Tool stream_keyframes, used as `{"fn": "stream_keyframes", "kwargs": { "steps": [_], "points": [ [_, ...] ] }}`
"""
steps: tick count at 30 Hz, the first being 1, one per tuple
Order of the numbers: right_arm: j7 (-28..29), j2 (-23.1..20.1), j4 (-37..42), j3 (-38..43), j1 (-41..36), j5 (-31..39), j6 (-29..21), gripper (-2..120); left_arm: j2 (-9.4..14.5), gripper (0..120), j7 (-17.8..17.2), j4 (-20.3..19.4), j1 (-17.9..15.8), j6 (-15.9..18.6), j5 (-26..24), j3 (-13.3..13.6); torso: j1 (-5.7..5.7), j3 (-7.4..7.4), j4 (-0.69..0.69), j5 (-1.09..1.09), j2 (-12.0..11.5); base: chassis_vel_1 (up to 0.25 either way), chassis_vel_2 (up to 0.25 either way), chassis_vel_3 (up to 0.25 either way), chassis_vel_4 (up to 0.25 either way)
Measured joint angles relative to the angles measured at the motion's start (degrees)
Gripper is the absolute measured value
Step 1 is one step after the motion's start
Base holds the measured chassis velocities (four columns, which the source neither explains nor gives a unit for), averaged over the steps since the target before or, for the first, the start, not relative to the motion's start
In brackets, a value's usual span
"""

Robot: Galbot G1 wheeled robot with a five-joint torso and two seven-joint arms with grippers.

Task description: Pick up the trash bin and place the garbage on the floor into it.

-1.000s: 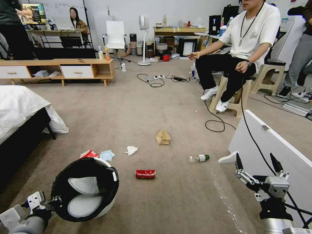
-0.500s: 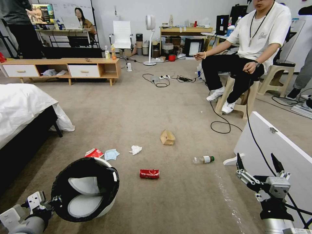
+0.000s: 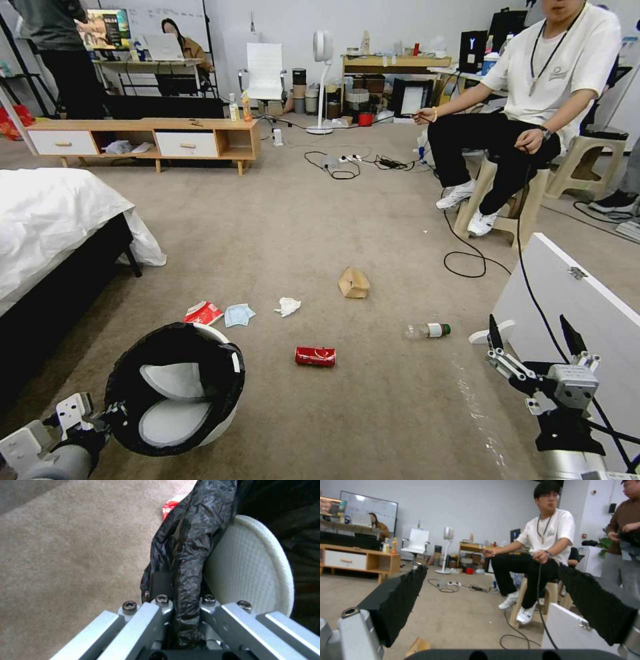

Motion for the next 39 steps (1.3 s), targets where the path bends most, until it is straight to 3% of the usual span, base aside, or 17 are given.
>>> {"fn": "stream_keyframes", "kwargs": {
  "steps": [39],
  "points": [
    [-0.6, -0.1, -0.5, -0.1, 0.1, 0.5, 0.4, 100, 0.1, 2, 0.2, -0.1, 0.0, 0.0, 0.2, -0.3, 0.0, 0.0, 0.01, 0.0, 0.0, 0.002, 0.004, 0.003, 0.005]
  ]
}}
